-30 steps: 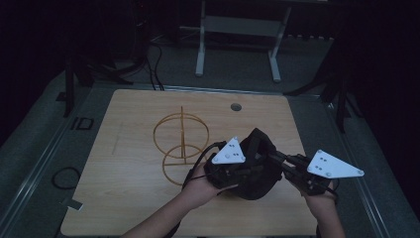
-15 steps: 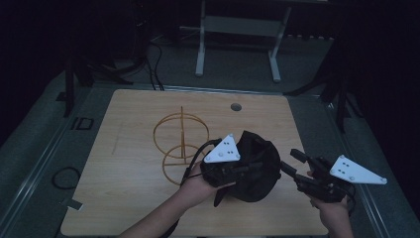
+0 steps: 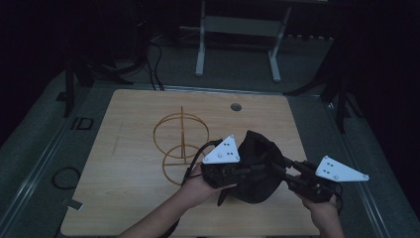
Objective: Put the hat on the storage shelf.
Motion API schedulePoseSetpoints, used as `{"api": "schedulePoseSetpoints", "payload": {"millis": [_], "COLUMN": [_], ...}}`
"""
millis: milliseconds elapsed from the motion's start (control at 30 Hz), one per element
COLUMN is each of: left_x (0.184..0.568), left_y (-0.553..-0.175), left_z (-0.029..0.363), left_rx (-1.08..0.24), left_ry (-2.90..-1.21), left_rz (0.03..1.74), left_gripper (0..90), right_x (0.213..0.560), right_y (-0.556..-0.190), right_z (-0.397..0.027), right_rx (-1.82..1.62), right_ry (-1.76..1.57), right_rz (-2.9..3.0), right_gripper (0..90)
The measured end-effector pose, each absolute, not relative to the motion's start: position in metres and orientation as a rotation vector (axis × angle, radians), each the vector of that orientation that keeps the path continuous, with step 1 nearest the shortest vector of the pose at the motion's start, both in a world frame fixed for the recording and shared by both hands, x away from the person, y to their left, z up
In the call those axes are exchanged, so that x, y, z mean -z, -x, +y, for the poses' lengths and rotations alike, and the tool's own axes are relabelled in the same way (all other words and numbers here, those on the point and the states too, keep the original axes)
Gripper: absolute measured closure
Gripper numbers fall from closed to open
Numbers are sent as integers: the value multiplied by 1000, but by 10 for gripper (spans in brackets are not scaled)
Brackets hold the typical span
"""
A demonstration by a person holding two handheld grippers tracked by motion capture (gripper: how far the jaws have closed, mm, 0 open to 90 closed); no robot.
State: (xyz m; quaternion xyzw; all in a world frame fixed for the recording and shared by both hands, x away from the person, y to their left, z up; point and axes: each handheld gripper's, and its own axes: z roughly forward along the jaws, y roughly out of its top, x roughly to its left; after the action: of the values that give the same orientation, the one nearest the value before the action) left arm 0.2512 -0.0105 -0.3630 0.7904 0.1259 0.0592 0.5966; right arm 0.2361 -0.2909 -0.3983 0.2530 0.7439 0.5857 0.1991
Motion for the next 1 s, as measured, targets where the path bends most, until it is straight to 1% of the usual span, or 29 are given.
{"api": "schedulePoseSetpoints", "payload": {"millis": [33,67,100,333,400,433,467,500,533,567,600,700,733,767,833,867,900,967,1000], "left_x": [363,363,364,365,365,365,365,366,366,366,366,366,366,366,366,366,367,367,367], "left_y": [-251,-251,-251,-252,-252,-252,-251,-251,-251,-251,-251,-249,-247,-245,-242,-242,-240,-239,-239], "left_z": [-11,-10,-9,-2,-1,-1,2,4,6,6,9,16,19,24,31,31,39,44,44], "left_rx": [-137,-147,-150,-173,-177,-177,-207,-203,-211,-211,-203,-220,-247,-276,-291,-291,-304,-322,-322], "left_ry": [-1835,-1839,-1839,-1828,-1831,-1831,-1833,-1841,-1841,-1841,-1831,-1830,-1827,-1824,-1817,-1817,-1783,-1777,-1777], "left_rz": [292,296,302,307,320,320,330,328,334,334,334,364,369,381,390,390,417,441,441], "left_gripper": [883,882,882,872,844,802,733,676,600,586,526,406,406,338,270,253,241,169,169], "right_x": [398,397,396,384,381,380,378,376,374,374,370,366,363,357,350,347,344,340,337], "right_y": [-236,-234,-233,-231,-230,-230,-230,-230,-231,-231,-232,-234,-235,-236,-238,-239,-240,-242,-244], "right_z": [-291,-288,-287,-290,-291,-291,-291,-291,-292,-292,-293,-294,-295,-296,-296,-296,-295,-294,-294], "right_rx": [-1638,-1623,-1608,-1619,-1614,-1610,-1606,-1603,-1596,-1596,-1599,-1591,-1596,-1598,-1599,-1595,-1594,-1591,-1590], "right_ry": [-708,-701,-687,-638,-617,-606,-596,-596,-589,-589,-587,-585,-581,-573,-559,-552,-543,-536,-531], "right_rz": [2080,2065,2058,2041,2043,2045,2042,2041,2041,2041,2037,2027,2025,2017,2014,2011,2013,2014,2015], "right_gripper": [755,834,843,857,858,858,858,859,859,859,859,859,859,859,859,859,859,859,859]}}
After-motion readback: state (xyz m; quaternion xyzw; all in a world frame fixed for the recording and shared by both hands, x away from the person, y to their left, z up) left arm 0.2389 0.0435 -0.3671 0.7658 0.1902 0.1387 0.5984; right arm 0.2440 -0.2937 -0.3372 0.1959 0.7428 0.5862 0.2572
